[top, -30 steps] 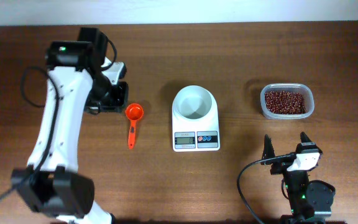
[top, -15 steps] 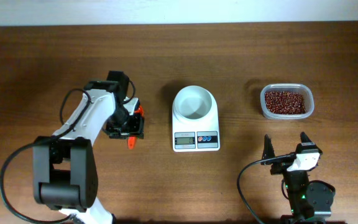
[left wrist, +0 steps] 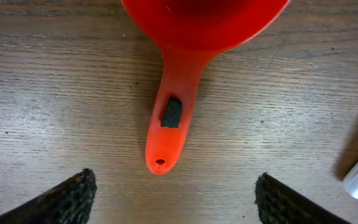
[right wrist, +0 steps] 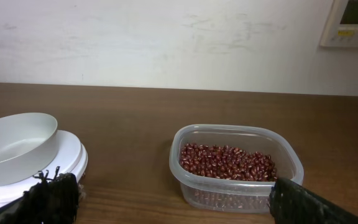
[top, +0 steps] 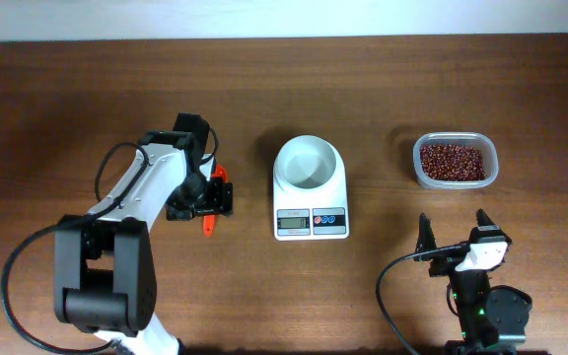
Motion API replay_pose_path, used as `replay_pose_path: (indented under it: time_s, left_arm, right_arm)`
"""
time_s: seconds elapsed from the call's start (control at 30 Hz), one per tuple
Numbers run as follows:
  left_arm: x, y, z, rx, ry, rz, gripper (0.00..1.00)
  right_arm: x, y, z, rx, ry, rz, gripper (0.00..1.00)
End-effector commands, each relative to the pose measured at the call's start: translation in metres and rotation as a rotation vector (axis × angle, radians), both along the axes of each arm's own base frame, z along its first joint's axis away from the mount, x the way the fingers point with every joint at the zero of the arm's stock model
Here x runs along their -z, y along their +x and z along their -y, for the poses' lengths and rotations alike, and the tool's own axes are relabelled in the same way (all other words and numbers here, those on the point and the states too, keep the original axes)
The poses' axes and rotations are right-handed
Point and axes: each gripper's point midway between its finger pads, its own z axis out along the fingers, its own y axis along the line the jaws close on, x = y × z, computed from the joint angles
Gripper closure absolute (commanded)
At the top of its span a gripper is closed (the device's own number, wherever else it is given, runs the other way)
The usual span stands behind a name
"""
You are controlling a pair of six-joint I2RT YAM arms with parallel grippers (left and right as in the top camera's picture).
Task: Scoop item into bowl and weigh 50g on scale
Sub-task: 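Move the left gripper down over the red scoop handle, then close the left gripper on the red scoop handle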
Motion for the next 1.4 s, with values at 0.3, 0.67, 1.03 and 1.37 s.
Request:
replay_pose_path:
  time_s: [0.3,0.67,1.03,1.37]
  left_arm:
    - [0.003,-0.001,-0.002,-0.009,0.012,-0.005,0.11]
    - [0.005,0.0,-0.002,-0.009,0.011,0.004,0.3]
    - [0.021,0.015,-0.007,0.001,0.047,0.095,0.01]
    - [0.036,0.034,-0.005,-0.003,0.036,0.209,0.56]
  right_arm:
    - [0.002,0.0,0.0,-0.001,0.001,-0.004,0.01]
    - [0.002,0.0,0.0,-0.001,0.001,-0.004,0.01]
    - [0.002,0.0,0.0,-0.001,0.001,-0.004,0.01]
    - [0.002,0.0,0.0,-0.001,0.001,-0.004,0.01]
